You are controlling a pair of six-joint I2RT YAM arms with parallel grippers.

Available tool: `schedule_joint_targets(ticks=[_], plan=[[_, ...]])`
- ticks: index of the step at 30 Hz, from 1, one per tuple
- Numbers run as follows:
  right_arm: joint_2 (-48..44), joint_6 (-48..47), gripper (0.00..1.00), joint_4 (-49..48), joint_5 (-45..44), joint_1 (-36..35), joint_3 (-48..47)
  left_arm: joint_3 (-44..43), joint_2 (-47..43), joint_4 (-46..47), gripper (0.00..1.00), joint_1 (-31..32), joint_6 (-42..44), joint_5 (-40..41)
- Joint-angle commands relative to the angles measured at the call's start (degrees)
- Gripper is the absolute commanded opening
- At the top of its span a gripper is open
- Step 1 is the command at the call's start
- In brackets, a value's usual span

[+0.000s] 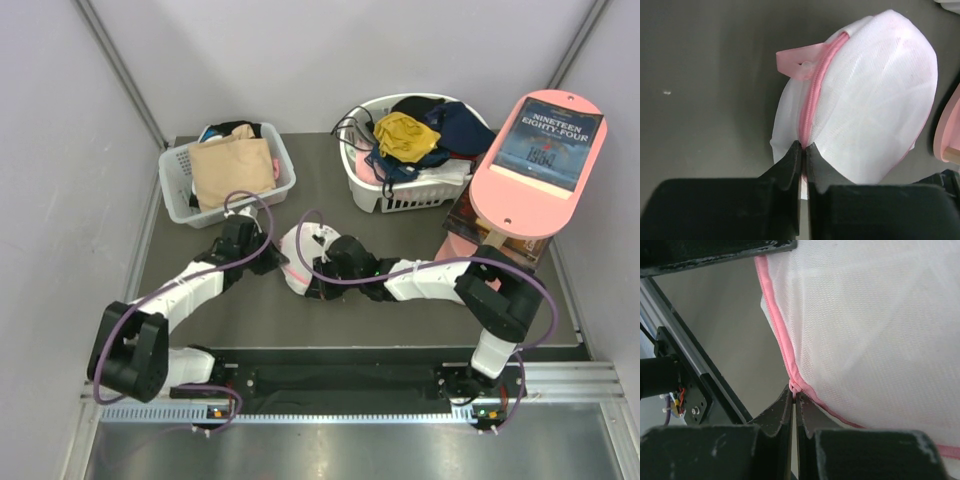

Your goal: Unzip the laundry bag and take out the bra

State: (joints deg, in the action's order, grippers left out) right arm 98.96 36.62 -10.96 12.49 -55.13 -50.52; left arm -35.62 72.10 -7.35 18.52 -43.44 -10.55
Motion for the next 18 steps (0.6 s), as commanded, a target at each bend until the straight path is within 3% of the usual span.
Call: schedule_joint_targets(ticks=[1, 3, 7, 18], plan=[[-0.43, -0.15, 0.0, -1.17, 1.92, -1.11, -2.03, -5.16, 2.78, 4.72, 0.22, -0.51, 1.69, -0.08], [0.01, 0.29, 0.0, -1.6, 2.01, -1.64, -2.56, -5.78, 2.97, 4.02, 0.45, -0.59, 1.61, -0.53], [1.32, 1.08, 0.0, -1.96, 2.1, -2.17, -4.05, -4.29, 1.04, 2.35, 0.59, -0.51, 0.82, -0.88], [5.45, 1.52, 0.0, -1.96, 3.68, -3.22, -9.24, 7.3, -15.4, -4.77, 0.6, -0.51, -3.22, 2.2]])
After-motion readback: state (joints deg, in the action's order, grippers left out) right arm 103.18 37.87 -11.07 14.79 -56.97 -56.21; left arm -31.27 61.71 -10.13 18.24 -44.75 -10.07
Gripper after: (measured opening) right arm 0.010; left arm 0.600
